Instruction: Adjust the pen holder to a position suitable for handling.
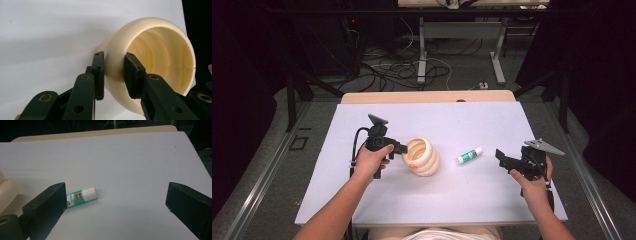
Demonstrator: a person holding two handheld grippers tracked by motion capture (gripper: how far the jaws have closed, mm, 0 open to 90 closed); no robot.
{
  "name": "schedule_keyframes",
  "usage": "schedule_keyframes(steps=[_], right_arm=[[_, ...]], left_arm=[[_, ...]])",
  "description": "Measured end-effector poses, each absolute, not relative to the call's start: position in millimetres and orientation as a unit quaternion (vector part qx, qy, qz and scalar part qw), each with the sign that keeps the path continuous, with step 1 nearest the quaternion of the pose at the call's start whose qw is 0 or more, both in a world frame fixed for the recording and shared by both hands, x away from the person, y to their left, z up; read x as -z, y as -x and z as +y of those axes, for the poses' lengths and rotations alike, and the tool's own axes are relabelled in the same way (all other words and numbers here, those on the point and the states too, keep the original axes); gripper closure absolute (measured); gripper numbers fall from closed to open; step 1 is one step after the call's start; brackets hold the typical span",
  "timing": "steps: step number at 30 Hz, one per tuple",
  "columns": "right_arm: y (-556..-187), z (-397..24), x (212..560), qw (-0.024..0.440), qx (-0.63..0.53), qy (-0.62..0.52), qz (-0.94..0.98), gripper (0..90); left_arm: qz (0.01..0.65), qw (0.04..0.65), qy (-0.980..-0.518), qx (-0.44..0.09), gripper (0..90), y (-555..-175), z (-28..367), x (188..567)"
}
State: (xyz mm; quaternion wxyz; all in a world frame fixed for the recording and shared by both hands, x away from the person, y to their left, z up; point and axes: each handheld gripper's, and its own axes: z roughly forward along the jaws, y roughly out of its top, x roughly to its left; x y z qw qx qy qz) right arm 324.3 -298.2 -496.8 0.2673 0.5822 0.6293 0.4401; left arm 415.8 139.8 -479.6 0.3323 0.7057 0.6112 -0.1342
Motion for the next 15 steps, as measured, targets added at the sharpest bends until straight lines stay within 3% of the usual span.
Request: schedule_keyframes(steps=[15], right_arm=[[-324,-299,496,0.265,-0.438,-0.585,0.629,3.1]], left_arm=[[0.597,0.328,-0.722,0.121,68.2,-414,116,476]])
